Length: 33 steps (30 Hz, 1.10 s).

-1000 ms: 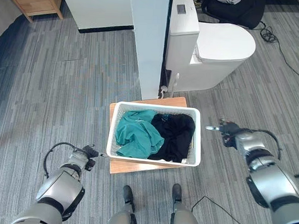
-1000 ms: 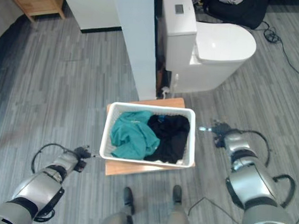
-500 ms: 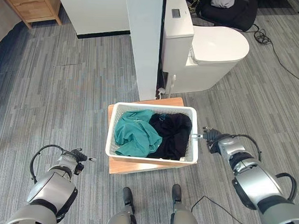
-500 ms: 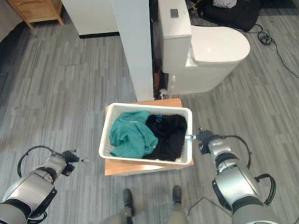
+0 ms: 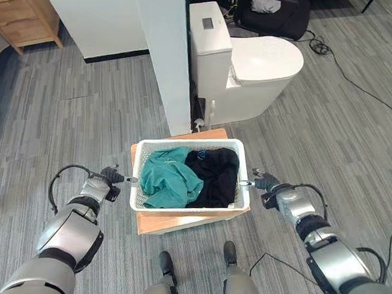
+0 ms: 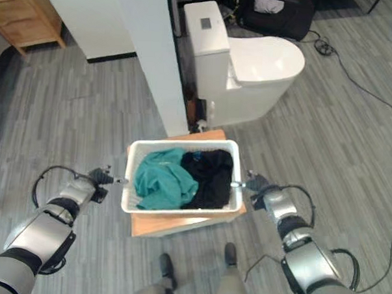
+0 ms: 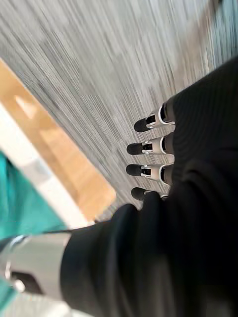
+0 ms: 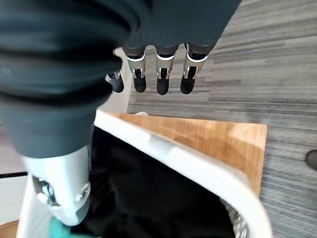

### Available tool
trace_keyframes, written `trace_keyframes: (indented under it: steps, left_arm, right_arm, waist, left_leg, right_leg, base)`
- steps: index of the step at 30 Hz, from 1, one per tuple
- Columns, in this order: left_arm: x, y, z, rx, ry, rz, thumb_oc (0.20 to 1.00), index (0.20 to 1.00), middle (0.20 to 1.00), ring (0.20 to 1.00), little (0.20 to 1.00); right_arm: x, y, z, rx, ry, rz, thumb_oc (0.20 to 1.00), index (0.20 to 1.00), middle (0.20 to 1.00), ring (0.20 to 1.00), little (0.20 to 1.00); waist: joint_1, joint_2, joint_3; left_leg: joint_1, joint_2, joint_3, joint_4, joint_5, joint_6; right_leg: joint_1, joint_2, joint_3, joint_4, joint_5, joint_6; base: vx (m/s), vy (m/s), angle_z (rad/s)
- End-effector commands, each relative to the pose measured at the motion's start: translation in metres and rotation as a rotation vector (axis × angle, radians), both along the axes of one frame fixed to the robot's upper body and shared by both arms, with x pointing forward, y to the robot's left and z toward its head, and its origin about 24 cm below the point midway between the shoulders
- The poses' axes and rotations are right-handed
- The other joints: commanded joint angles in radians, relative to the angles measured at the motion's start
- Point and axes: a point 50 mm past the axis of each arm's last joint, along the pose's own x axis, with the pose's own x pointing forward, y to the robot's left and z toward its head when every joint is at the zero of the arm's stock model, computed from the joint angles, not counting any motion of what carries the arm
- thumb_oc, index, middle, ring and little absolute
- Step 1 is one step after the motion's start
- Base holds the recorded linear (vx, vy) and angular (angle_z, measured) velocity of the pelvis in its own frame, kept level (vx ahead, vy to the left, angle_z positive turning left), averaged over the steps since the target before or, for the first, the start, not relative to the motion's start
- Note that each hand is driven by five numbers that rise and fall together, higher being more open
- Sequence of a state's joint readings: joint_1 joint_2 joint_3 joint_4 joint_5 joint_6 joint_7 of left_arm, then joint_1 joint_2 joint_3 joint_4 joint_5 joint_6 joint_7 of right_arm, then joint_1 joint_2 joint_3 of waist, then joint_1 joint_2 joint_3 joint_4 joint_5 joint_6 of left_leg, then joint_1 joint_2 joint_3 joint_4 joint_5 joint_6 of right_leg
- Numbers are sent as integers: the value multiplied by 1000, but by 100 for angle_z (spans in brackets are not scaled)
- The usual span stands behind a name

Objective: Grab the laundry basket,head to the washer,open it,put in the laundry and shut it.

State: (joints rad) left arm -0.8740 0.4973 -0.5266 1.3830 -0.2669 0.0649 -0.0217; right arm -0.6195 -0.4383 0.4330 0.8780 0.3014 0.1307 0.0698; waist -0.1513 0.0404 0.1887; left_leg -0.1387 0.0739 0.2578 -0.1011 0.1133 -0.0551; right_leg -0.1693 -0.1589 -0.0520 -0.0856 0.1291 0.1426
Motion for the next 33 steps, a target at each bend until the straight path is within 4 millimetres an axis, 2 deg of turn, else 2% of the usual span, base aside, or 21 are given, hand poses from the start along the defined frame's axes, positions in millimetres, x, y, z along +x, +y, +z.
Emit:
trace_keyframes:
  steps: [1,2,3,9,20,30,33]
  left_arm:
    - [11,15,31,60,-79,61,1000,1000,1000,1000,1000]
    - [11,15,31,60,-79,61,1000,1000,1000,1000,1000]
    - [19,10,43,78,-111,41,1000,1000,1000,1000,1000]
    - [30,5,65,110,-160,22,1000,1000,1000,1000,1000]
    - [32,2,68,100,-168,44,1000,1000,1000,1000,1000]
    - [27,17,71,97,-176,125,1000,1000,1000,1000,1000]
    - [22,25,68,59,-176,181,1000,1000,1000,1000,1000]
  right_arm:
    - [11,-22,21,-27,-79,-75,1000,1000,1000,1000,1000]
    - [11,-22,21,-27,-79,-75,1000,1000,1000,1000,1000]
    - [6,-27,18,-20,-83,-93,1000,1000,1000,1000,1000]
    - [-2,-37,15,5,-106,-148,1000,1000,1000,1000,1000]
    - [-3,-51,14,61,-133,-283,1000,1000,1000,1000,1000]
    - [19,-36,33,48,-145,-234,1000,1000,1000,1000,1000]
    - [28,-24,39,49,-135,-199,1000,1000,1000,1000,1000]
  waist:
    - [21,27,1]
    - [22,27,0]
    - [19,32,2]
    - [17,31,11]
    - [17,11,37]
    - [27,-7,47]
    - [33,-15,49]
  left_leg:
    - [12,3,-50,14,-41,-25]
    - [12,3,-50,14,-41,-25]
    - [4,-2,-54,14,-40,-23]
    - [-26,-10,-60,14,-35,-20]
    - [-63,-16,-67,14,-32,-13]
    - [-83,-14,-79,14,-26,-13]
    - [-90,-13,-83,14,-24,-13]
  right_leg:
    - [-18,-50,1,-2,48,70]
    - [-19,-50,0,-2,48,70]
    - [-24,-57,-4,-2,51,72]
    - [-49,-65,-10,-2,61,78]
    - [-95,-67,-1,-2,77,82]
    - [-114,-63,3,-2,82,75]
    - [-119,-61,3,-2,82,72]
  base:
    - [1,7,-6]
    - [0,0,0]
    - [0,0,0]
    - [-2,2,1]
    - [0,0,0]
    - [14,4,-4]
    - [0,0,0]
